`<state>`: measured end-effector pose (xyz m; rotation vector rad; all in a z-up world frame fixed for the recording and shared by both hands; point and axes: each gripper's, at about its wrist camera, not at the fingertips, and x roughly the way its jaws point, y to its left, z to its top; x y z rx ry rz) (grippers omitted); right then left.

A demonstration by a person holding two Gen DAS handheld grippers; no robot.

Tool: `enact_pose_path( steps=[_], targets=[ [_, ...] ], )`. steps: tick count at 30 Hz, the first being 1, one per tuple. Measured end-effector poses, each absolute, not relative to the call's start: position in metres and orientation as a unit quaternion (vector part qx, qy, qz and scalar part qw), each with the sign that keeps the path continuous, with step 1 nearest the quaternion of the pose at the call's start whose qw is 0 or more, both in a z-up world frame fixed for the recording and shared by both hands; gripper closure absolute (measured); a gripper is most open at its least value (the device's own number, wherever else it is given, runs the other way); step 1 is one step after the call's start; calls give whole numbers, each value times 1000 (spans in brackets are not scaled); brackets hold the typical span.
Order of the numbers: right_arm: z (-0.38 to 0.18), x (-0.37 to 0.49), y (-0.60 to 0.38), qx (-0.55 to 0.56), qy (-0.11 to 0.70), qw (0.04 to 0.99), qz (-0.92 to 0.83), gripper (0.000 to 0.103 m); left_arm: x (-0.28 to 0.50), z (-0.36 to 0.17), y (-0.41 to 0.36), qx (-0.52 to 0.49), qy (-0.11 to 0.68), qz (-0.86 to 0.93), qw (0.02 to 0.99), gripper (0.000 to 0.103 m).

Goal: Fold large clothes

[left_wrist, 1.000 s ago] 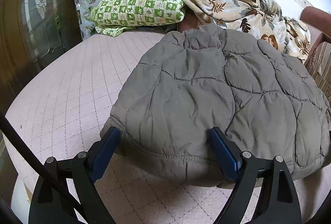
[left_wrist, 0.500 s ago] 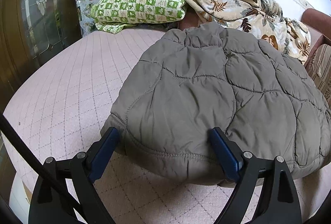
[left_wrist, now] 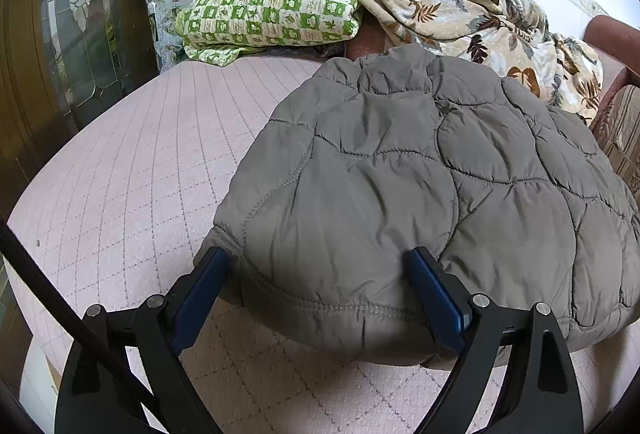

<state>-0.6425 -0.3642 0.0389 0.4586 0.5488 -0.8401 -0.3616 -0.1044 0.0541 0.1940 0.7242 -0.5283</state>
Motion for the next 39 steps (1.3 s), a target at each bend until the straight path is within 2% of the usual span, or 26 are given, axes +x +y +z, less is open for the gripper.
enact_pose_path(
  steps=[7,15,30,35,39],
  targets=[
    [24,-630,-367,212,290,843,-401,22,-357,57,-107,102,358,-260,891,12],
    [15,-617,-372,210,308,839,-395,17,-361,48,-112,105,330,-254,903,5],
    [21,-617,-364,193,299,842,-405,16,-362,49,-108,93,333,-263,901,5],
    [32,-633,-355,193,268,857,-395,16,-370,64,-100,81,351,-279,890,5],
    [41,-645,-346,179,249,866,-396,16,-390,107,-87,62,322,-298,896,5]
  ],
)
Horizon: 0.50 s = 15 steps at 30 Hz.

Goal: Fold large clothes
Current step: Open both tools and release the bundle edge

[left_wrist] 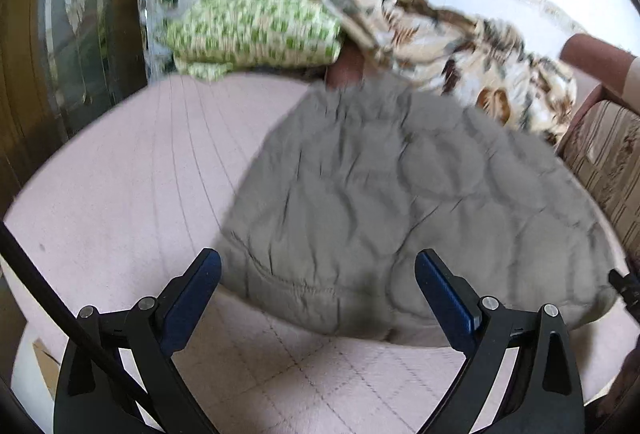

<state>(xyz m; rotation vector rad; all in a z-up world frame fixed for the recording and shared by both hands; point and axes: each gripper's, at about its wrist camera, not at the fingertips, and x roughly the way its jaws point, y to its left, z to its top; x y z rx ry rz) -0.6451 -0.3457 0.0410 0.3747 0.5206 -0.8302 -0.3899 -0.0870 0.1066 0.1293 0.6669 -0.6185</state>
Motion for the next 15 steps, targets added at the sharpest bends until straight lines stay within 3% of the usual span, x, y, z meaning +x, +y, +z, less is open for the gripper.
enact_pose_path(
  steps=[9,15],
  targets=[
    [56,-669,-337,190,201,880,-385,16,-439,214,-77,55,226,-347,909,5],
    [61,-664,-323,182,196,894,-358,16,-452,201,-90,83,237,-356,900,5]
  ],
)
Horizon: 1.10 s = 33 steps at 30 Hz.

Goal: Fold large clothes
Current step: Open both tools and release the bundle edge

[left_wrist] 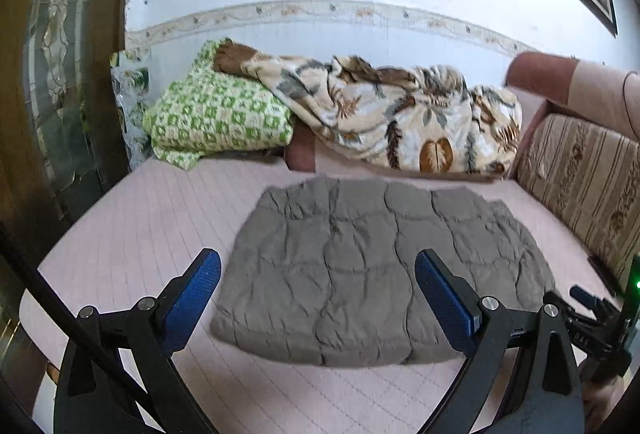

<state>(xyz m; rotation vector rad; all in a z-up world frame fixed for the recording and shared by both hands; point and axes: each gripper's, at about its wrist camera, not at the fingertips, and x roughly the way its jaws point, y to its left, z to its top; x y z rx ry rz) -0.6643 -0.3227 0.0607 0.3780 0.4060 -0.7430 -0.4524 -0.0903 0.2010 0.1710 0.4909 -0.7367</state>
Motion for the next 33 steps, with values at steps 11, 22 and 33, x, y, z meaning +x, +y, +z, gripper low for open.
enact_pose_path(
  steps=[11,22,33],
  targets=[
    [52,-637,-276,155,210,911,-318,16,-447,120,-104,126,278,-344,888,5],
    [38,-595,-290,179,248,886,-348,16,-397,56,-123,139,336,-316,876,5],
    [27,-591,-277,138,272,894,-329,12,-398,48,-115,116,322,-326,881,3]
  ],
)
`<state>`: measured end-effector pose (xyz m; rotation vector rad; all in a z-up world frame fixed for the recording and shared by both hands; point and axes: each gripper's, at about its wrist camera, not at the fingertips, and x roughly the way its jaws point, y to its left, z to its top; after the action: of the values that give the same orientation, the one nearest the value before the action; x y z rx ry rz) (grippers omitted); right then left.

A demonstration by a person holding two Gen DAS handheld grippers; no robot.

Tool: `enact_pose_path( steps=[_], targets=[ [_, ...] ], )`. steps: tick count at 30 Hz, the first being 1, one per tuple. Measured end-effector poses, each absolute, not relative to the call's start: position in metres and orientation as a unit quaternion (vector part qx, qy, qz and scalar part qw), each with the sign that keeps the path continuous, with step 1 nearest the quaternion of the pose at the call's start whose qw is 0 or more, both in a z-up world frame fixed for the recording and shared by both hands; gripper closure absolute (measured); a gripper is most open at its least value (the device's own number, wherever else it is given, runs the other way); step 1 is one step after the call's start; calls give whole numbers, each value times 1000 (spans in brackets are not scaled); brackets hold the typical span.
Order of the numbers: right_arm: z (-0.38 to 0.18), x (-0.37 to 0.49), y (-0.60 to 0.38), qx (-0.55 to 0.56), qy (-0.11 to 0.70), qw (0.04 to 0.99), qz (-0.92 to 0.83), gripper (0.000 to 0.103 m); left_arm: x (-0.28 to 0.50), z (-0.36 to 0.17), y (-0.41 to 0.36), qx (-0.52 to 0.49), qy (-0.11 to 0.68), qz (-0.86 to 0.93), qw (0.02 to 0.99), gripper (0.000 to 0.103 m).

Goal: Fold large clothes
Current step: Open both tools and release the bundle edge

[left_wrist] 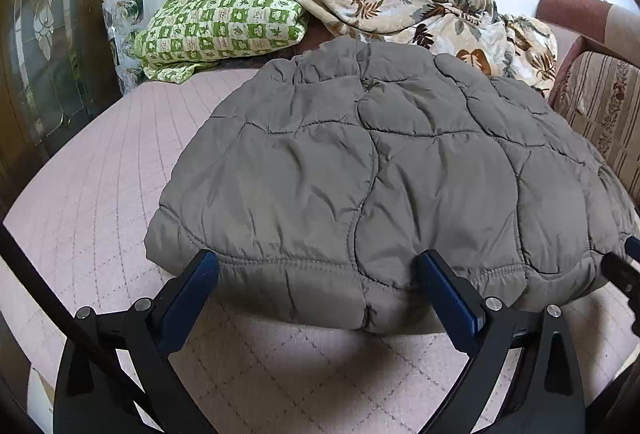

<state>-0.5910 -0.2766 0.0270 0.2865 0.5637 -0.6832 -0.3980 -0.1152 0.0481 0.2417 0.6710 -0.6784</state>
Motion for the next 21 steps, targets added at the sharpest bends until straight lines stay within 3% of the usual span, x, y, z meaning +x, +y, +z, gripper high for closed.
enact_pose_path(
  steps=[13,21],
  targets=[
    [65,-617,-271,127,233,903,-337,12,-398,53,-109,100,316,-330,884,2],
    [25,-608,-320,187,277,873,-356,12,-393,50,-116,97,322,-326,884,1]
  ],
)
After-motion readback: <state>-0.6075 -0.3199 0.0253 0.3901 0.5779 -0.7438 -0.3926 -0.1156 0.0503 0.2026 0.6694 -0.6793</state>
